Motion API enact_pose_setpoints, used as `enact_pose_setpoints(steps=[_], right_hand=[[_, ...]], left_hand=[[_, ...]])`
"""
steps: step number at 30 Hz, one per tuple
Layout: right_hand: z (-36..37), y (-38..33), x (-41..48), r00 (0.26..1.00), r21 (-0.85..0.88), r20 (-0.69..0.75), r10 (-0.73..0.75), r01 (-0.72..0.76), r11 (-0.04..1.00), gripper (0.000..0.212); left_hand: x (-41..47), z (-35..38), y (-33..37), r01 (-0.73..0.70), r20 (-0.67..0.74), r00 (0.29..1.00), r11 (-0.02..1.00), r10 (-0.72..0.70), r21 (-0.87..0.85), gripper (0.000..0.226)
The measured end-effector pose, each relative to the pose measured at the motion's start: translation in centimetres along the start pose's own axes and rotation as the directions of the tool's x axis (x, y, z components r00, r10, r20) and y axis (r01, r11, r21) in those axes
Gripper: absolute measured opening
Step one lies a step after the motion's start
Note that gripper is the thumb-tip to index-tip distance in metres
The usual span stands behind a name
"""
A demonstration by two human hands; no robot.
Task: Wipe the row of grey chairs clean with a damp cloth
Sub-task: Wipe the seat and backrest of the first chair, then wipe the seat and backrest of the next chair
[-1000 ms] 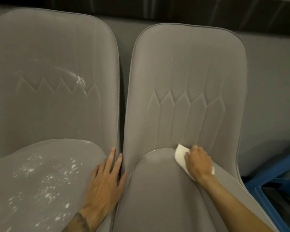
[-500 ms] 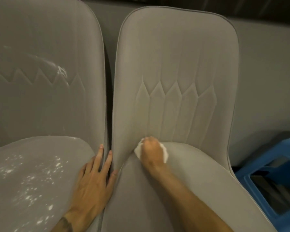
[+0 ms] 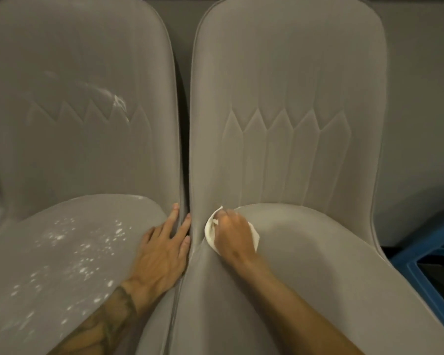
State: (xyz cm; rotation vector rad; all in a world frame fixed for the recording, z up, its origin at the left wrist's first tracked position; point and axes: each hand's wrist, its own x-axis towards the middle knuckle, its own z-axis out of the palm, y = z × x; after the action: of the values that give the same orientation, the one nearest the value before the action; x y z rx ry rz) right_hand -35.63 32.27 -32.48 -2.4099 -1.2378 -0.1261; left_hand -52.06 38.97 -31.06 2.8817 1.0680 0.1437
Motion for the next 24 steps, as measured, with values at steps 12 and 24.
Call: enact_pose_setpoints(steps=[12,24], right_hand=[[-2.4,1.1,-3.6,0.992,-0.173,0.058,-0.116,0.124,0.977,0.046],[0.0,-12.3,-8.1,0.988,0.075,0.008,0.153,-0.153,0.985,0.02]], left_hand=[[0.3,-0.7,-3.9,-0.177,0.063,0.982,0.983,0.18,-0.04,0.056],[-1.0,-0.7,-15.3,-0.228,-0.004,0.973,0.963,0.23,-0.141,0.053]])
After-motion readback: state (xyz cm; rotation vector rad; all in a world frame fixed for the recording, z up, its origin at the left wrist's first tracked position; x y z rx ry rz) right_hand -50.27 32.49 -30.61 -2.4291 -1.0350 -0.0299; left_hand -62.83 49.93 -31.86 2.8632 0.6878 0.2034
